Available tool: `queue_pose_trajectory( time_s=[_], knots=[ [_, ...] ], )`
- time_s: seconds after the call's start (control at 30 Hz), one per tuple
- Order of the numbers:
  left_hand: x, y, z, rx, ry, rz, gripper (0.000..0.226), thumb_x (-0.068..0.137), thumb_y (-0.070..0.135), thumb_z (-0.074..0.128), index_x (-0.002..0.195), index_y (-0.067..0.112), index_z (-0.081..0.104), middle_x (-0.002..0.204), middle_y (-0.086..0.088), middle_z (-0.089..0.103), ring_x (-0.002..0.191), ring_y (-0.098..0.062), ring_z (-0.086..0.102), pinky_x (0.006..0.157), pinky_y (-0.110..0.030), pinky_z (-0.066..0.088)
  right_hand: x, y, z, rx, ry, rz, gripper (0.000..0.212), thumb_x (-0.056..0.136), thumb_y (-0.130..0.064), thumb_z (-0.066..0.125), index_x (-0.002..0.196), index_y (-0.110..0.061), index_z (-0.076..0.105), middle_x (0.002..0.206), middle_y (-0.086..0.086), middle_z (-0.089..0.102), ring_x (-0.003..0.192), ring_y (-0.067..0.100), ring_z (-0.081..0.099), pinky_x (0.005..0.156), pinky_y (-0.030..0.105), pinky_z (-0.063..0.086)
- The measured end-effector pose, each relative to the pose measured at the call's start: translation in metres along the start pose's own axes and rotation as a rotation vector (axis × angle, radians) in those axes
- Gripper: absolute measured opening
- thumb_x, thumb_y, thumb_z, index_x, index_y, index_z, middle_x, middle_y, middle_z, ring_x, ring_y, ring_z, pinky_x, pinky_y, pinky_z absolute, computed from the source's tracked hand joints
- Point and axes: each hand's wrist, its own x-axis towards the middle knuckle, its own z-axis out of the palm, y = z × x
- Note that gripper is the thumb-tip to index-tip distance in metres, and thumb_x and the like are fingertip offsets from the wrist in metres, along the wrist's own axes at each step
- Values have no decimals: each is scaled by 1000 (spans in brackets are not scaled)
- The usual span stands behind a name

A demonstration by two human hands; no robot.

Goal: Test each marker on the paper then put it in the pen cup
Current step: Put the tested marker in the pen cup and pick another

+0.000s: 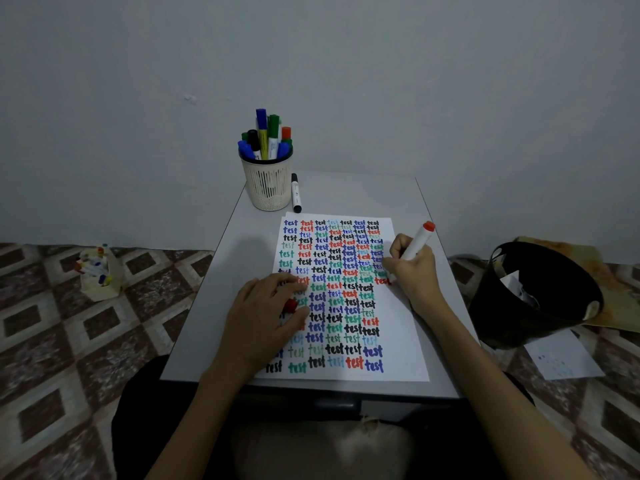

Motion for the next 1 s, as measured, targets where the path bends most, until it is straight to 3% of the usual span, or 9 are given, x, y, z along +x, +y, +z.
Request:
queue_pose_trajectory(
  time_s=[0.17,0.3,0.4,0.53,0.6,0.7,0.87,1.0],
  knots=[
    [0,2,-2,-60,-9,0,49,84,55,42,122,28,58,126,12,50,113,3,36,106,-33,27,-1,-2,-8,324,151,-11,36,81,4,69,65,-15,42,58,3,46,47,10,43,44,20,39],
    [0,1,-9,-164,19,-26,52,73,40,41,121,30,57,126,12,51,118,-6,41,105,-34,25,0,0,-11,442,104,-5,32,75,-7,77,67,-16,47,64,5,50,53,14,43,45,22,38],
    [-1,0,-10,-153,33,-39,53,66,34,37,112,29,61,117,11,54,110,-9,45,99,-32,25,1,-1,-11,510,57,10,23,80,2,71,71,-12,54,68,5,57,56,16,51,51,22,44],
    [-1,0,-6,-124,45,-64,38,71,31,39,101,30,62,100,14,57,95,-12,51,87,-31,29,-2,-7,-11,649,-82,33,12,87,2,51,88,-1,63,87,14,70,76,26,68,63,28,58],
    [-1,-2,-5,-128,65,-54,31,78,34,45,103,29,62,99,13,60,93,-12,54,84,-33,34,-6,-13,-10,636,-150,44,17,91,4,45,92,1,61,93,18,69,80,29,69,63,30,59],
    [0,-4,-7,-193,87,-33,30,86,37,52,113,26,61,107,11,61,97,-8,57,87,-37,45,-13,-20,-6,531,-253,45,13,89,10,48,92,2,58,85,22,67,66,26,68,52,28,56],
    [-2,3,-17,-431,92,42,30,88,28,60,117,22,61,110,8,61,104,-1,57,86,-19,50,-22,-24,3,399,-428,17,13,75,4,67,84,2,58,74,20,66,60,28,66,52,29,54],
    [-2,4,-20,-482,104,51,33,87,34,58,116,20,62,110,5,62,103,-4,59,86,-18,49,-29,-24,9,431,-490,1,13,77,10,66,86,5,58,74,26,62,61,32,65,54,30,55]
  ],
)
